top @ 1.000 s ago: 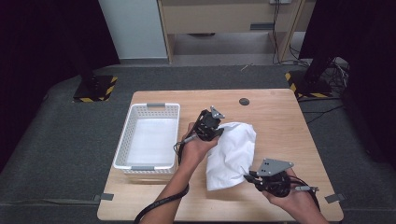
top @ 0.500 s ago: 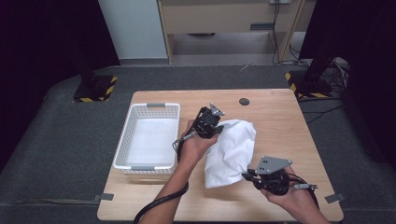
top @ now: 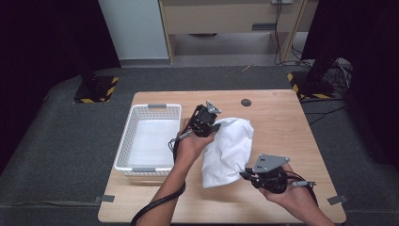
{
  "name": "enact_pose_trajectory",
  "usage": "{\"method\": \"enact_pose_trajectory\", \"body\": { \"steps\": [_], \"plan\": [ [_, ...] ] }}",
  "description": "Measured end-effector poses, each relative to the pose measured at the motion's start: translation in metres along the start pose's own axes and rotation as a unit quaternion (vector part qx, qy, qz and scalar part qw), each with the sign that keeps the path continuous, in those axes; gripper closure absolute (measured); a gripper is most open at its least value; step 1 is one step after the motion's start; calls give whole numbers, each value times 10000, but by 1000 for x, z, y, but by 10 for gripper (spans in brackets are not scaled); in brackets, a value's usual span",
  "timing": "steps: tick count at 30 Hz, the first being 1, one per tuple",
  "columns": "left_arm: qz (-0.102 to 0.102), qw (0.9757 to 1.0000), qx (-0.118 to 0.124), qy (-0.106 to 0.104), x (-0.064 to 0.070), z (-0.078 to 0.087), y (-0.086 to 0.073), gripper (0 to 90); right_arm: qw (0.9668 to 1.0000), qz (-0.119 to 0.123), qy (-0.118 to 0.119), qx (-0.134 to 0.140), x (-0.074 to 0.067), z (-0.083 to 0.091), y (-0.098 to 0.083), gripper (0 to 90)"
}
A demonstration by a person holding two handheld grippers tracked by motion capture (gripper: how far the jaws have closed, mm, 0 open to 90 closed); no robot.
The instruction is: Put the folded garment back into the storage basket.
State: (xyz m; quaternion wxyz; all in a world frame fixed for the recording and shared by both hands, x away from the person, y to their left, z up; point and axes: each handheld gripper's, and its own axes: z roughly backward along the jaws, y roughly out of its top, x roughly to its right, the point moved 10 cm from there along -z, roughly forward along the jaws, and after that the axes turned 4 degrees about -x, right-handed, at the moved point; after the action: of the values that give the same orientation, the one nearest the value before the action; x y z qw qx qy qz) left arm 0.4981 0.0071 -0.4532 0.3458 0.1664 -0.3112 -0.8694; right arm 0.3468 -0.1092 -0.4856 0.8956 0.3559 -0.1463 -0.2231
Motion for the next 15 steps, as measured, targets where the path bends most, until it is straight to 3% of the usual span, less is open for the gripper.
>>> {"method": "enact_pose_trajectory", "body": {
  "steps": [5,15],
  "plan": [
    [31,10000,-50,31,-7,1,-5,793,10000,14,42,5,1,-5,6,811],
    [49,9999,-62,98,-18,13,-14,793,9999,97,121,49,-10,-16,17,812]
  ]
}}
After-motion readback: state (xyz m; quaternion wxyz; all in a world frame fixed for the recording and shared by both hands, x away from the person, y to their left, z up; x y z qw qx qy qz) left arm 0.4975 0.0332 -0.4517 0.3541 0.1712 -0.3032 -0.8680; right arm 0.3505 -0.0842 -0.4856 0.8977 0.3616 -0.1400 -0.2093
